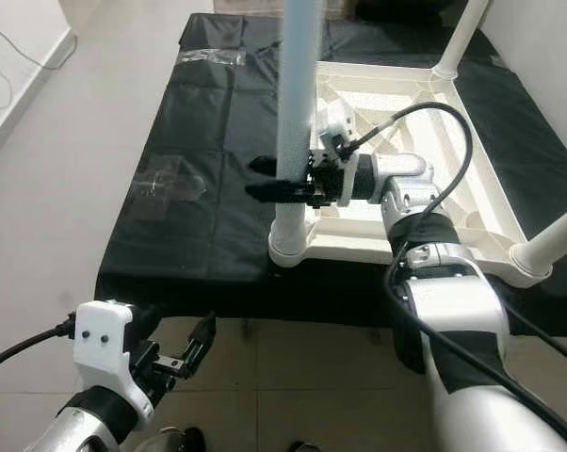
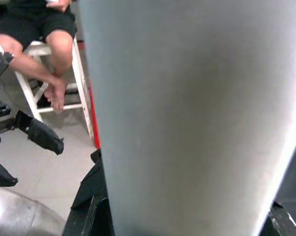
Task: Building children table
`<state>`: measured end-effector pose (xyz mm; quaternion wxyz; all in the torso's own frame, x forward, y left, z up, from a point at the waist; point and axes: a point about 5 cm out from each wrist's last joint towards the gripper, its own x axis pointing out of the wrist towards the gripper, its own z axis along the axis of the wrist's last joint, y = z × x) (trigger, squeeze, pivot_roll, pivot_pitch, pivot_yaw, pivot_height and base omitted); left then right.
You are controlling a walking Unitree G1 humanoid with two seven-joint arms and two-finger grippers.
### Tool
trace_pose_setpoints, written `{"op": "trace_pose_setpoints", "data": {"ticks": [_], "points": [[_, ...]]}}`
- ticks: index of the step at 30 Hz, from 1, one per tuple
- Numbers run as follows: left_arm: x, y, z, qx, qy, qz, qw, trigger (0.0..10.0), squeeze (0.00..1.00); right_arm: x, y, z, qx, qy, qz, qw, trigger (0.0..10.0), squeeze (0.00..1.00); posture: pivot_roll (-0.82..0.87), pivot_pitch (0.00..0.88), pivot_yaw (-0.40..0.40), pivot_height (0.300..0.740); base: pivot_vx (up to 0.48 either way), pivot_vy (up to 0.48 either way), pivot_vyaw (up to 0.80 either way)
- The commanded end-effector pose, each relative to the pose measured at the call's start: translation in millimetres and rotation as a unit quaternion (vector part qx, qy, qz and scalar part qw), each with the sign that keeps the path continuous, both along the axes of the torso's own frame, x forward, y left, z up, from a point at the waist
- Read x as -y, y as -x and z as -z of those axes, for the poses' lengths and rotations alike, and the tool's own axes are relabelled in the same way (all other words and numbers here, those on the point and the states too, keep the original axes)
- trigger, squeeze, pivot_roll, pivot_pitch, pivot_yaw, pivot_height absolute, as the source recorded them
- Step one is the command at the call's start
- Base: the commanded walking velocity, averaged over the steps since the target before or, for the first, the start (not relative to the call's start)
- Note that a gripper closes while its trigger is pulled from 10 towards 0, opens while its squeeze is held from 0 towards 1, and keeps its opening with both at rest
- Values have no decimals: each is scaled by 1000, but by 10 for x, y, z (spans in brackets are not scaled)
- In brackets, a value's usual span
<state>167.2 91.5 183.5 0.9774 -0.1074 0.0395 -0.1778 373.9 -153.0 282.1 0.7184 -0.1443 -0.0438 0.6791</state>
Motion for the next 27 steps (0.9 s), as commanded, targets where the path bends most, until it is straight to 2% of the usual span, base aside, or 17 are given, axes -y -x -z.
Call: {"op": "trace_pose_setpoints", "data": {"ticks": [1, 4, 6, 8, 10, 11, 16, 17, 19, 20, 27], "points": [[9, -2, 49, -13, -1, -3, 1000, 10000, 0, -14, 25, 387, -55, 60, -4, 997, 10000, 0, 173, 246, -44, 740, 0, 0, 0], [11, -6, 46, -12, -1, -3, 1000, 10000, 0, -53, 23, 402, -55, 60, -8, 997, 10000, 0, 175, 246, -47, 740, 0, 0, 0], [17, -9, 38, -10, -1, -4, 1000, 10000, 0, -119, -5, 403, -54, 37, 7, 998, 10000, 0, 176, 241, -52, 740, 0, 0, 0], [18, -18, 31, -8, -1, -5, 1000, 10000, 0, -149, -55, 393, -57, -4, 50, 997, 10000, 0, 174, 240, -53, 740, 0, 0, 0], [18, -21, 30, -7, -1, -5, 1000, 10000, 0, -148, -70, 394, -59, -18, 64, 996, 10000, 0, 173, 240, -53, 740, 0, 0, 0], [18, -26, 30, -7, -1, -5, 1000, 10000, 0, -132, -83, 405, -59, -31, 82, 994, 10000, 0, 172, 238, -54, 740, 0, 0, 0], [18, -29, 31, -7, -1, -5, 1000, 10000, 0, -119, -88, 414, -59, -37, 91, 993, 10000, 0, 171, 238, -54, 740, 0, 0, 0], [18, -35, 32, -7, 0, -5, 1000, 10000, 0, -72, -105, 438, -63, -54, 120, 989, 10000, 0, 170, 238, -52, 740, 0, 0, 0], [18, -35, 32, -7, 0, -5, 1000, 10000, 0, -72, -105, 438, -63, -54, 120, 989, 10000, 0, 170, 238, -52, 740, 0, 0, 0], [20, -39, 33, -6, 0, -4, 1000, 10000, 0, -13, -106, 474, -66, -66, 139, 986, 10000, 0, 169, 237, -52, 740, 0, 0, 0], [17, -49, 35, -5, 0, -4, 1000, 10000, 0, 84, -45, 622, -79, -79, 141, 984, 10000, 0, 168, 238, -42, 740, 0, 0, 0]]}}
